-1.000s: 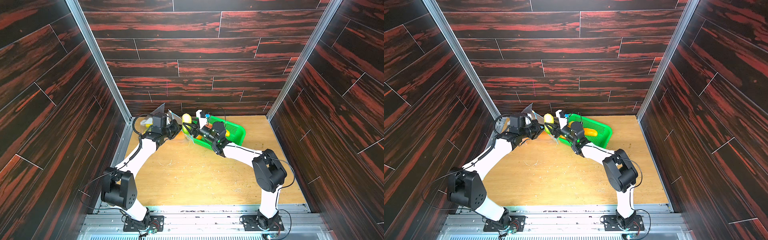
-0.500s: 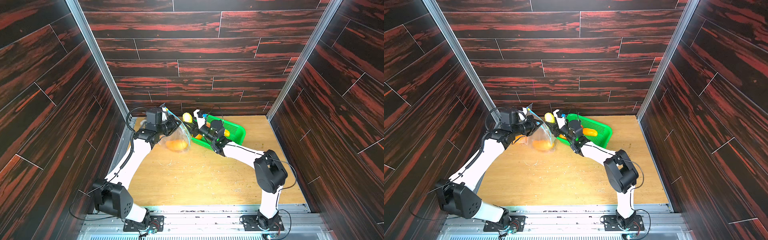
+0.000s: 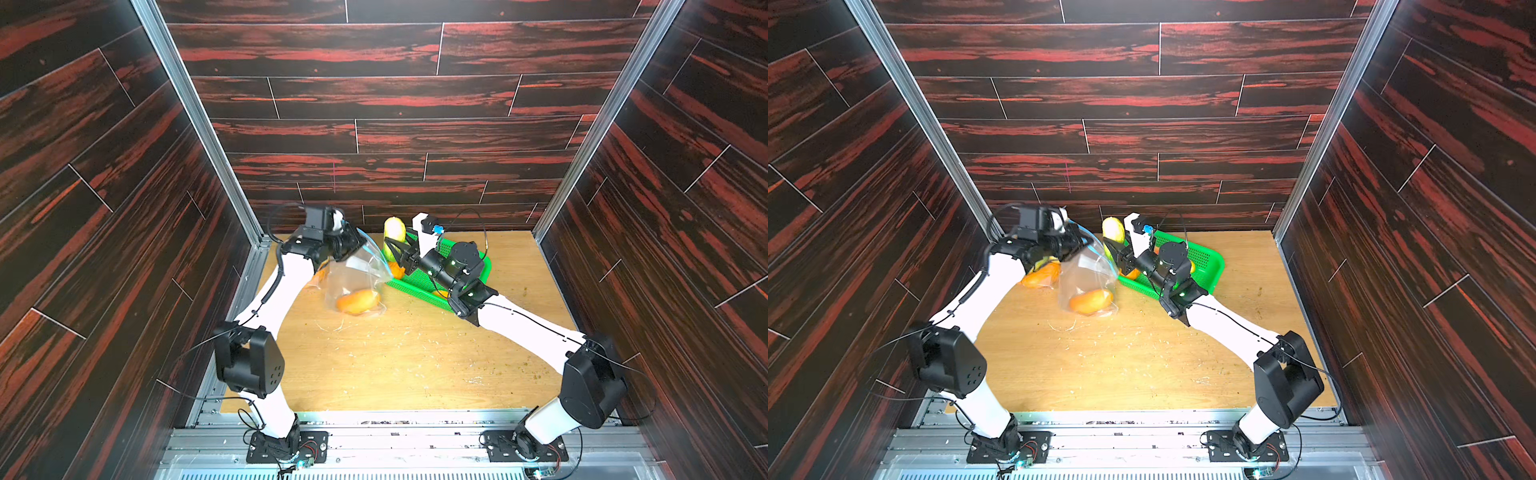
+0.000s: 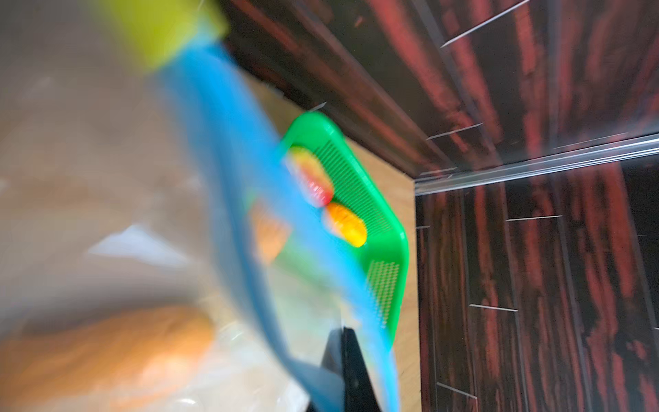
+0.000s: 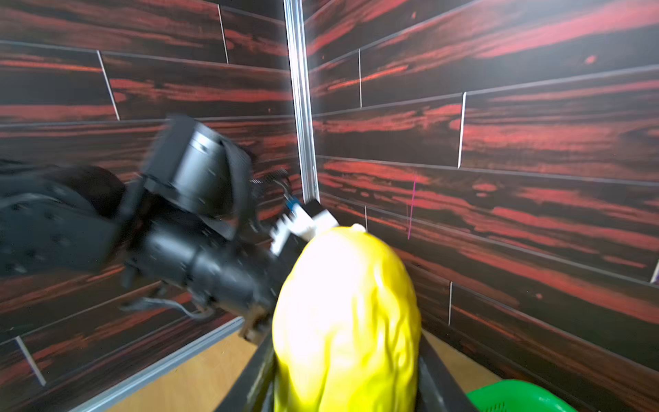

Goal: Place the mango in a zip-top bag and seal the zipper
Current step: Place the mango in the zipper food storage bag.

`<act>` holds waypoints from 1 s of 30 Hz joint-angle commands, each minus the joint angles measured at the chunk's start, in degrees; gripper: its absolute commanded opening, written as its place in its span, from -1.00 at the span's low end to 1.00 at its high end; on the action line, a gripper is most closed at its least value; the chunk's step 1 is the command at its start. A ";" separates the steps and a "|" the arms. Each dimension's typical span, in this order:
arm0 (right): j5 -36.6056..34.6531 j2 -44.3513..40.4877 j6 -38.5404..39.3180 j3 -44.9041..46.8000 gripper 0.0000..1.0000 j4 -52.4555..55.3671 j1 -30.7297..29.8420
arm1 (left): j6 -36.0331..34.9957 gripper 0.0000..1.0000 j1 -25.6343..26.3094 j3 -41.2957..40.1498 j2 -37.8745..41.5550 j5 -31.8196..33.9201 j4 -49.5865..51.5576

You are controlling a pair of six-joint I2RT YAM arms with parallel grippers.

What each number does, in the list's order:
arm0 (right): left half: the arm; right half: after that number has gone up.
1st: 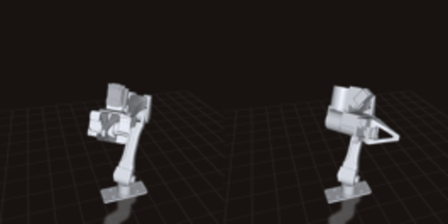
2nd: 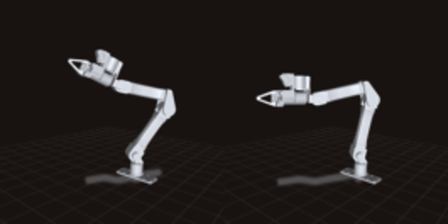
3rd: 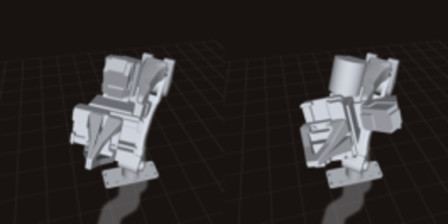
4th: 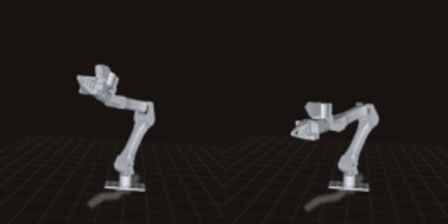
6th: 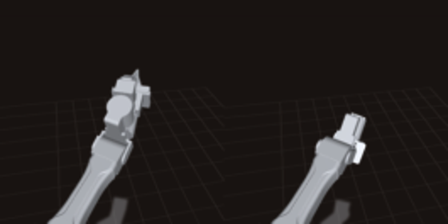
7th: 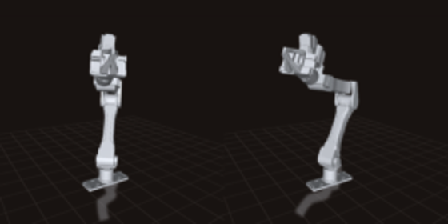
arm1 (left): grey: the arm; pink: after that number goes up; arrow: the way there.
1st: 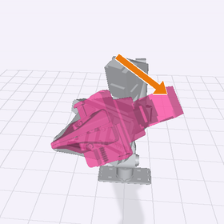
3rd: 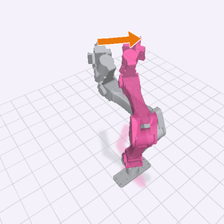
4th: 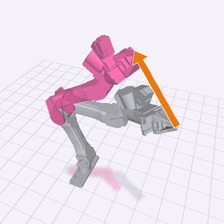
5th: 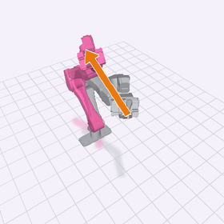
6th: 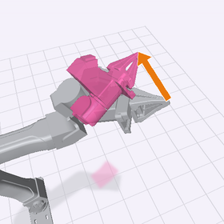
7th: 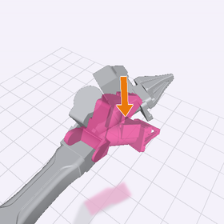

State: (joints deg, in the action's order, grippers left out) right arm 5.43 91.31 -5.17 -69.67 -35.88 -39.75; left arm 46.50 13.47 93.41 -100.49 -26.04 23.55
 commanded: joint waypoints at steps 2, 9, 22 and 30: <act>4.48 2.50 -2.60 -1.35 -0.85 -1.77 -0.68 | 0.65 -1.00 0.24 -4.51 3.10 -1.23 -2.97; 8.74 9.75 -5.68 -6.07 -0.85 -5.80 -1.19 | 2.12 -1.00 0.06 -10.92 6.75 -0.92 -5.91; 2.28 18.62 2.37 -13.08 -0.77 -2.18 -1.14 | 2.35 -1.00 0.06 -12.28 11.74 -1.34 -5.93; -1.62 21.28 13.57 -14.88 -0.60 1.40 -0.99 | 1.23 -1.00 -0.09 -12.94 12.73 -1.04 -4.21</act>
State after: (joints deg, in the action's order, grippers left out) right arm 5.45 111.46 2.81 -84.12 -36.88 -40.53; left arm 48.86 13.37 81.43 -90.17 -26.55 18.79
